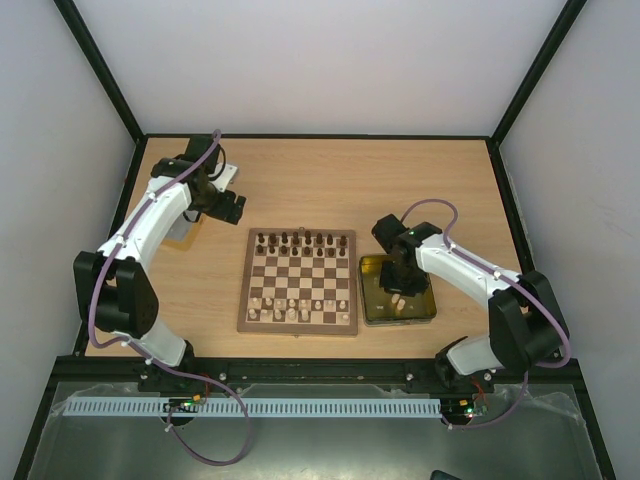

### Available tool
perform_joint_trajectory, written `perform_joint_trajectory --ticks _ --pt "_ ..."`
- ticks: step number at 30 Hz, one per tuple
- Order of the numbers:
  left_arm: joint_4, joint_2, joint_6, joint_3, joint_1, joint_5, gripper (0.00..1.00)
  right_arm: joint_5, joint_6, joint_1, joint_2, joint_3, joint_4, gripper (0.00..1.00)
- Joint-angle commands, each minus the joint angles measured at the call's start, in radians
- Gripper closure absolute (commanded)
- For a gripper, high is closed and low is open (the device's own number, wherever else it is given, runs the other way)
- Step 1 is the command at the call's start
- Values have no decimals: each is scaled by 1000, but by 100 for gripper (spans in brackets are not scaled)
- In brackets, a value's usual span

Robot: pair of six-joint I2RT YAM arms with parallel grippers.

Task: Set up the chess pieces on the board
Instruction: Pick up the chess piece from the storage box.

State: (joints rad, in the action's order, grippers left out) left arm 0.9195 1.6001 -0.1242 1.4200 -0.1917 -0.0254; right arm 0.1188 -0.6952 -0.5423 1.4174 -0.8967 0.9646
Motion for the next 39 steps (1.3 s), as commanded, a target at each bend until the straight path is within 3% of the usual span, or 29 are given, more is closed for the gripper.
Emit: perform_joint_trajectory --ticks 1,25,31,39 --pt "19 -28 -5 -6 0 5 4 -13 13 6 6 9 -1 78" --pt "21 -14 -5 -1 0 8 4 -7 29 12 46 62 -67 82" --pt "20 -14 -5 -2 0 10 4 -28 28 13 45 44 -50 97" --pt "16 -8 -5 0 1 9 4 -46 34 13 21 -46 44 98"
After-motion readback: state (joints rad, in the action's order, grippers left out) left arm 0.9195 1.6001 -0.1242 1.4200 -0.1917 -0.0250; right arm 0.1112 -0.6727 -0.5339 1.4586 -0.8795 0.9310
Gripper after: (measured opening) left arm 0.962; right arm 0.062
